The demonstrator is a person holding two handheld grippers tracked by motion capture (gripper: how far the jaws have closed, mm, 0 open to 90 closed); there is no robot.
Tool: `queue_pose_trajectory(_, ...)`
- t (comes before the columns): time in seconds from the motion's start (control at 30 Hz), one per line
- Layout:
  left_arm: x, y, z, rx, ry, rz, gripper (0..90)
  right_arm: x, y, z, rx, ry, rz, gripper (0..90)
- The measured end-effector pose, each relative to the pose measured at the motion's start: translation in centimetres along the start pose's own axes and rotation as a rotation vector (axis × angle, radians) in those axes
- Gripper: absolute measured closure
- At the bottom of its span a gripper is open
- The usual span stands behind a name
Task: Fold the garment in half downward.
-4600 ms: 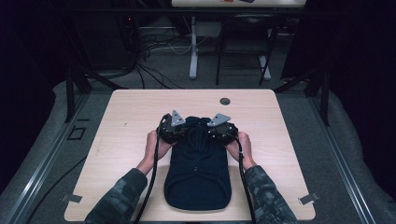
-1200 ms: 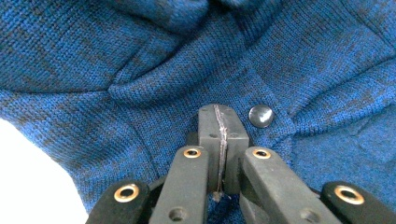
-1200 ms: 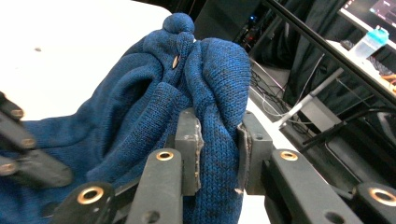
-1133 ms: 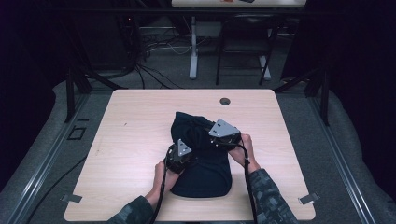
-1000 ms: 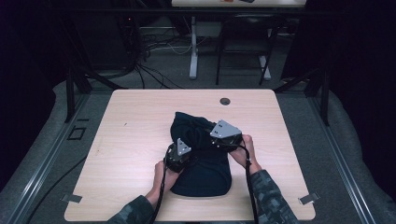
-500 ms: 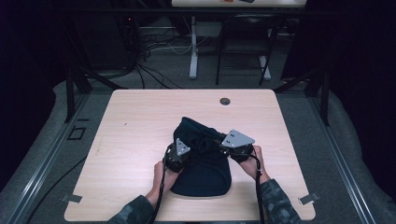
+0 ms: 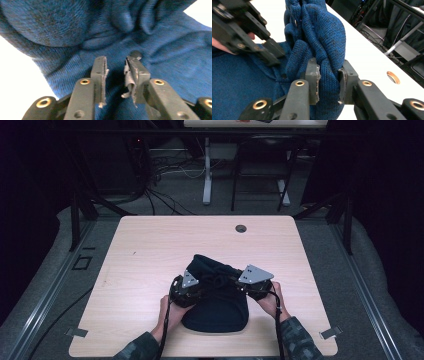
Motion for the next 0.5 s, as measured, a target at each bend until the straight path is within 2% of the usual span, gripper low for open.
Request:
queue_pose_trajectory(0.17,-1.8,0.3,0.5,0.014,-0.026,0.009,59.0,0.0,0.1,0.0,-0.007,0.004,0.0,72.8)
queue_pose_trajectory(0.23,-3.2,1.2,1.3,0.028,-0.058,0.041,53.5,0.0,0.1,-0.1,-0.007,0.008,0.002,72.8)
queue_pose_trajectory(0.27,-3.2,1.2,1.3,0.028,-0.058,0.041,51.0,0.0,0.1,-0.1,-0.007,0.008,0.002,72.8)
queue_pose_trajectory(0.33,-4.2,2.0,2.1,0.039,-0.085,0.069,49.1,0.0,0.1,-0.2,-0.007,0.011,0.006,72.7)
queue_pose_trajectory(0.37,-4.7,2.3,2.5,0.046,-0.095,0.079,44.9,0.0,0.1,-0.2,-0.012,0.014,0.006,72.8)
queue_pose_trajectory(0.4,-5.1,2.7,2.9,0.054,-0.101,0.096,44.9,0.0,0.1,-0.2,-0.012,0.014,0.006,72.8)
queue_pose_trajectory(0.43,-5.6,3.4,3.6,0.07,-0.106,0.114,40.6,0.0,0.1,-0.2,-0.012,0.013,0.007,72.7)
queue_pose_trajectory(0.5,-5.8,3.8,3.9,0.077,-0.106,0.12,38.0,0.0,0.1,-0.2,-0.013,0.017,0.008,72.7)
Point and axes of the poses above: each handheld gripper's, and its own axes: x roughly forward along the jaws, z roughly out of its top, y roughly to its left, the point moved 8 cm from there along x, roughly forward along the jaws, and after that the axes turned 15 degrees about x, right-handed, at the moved point
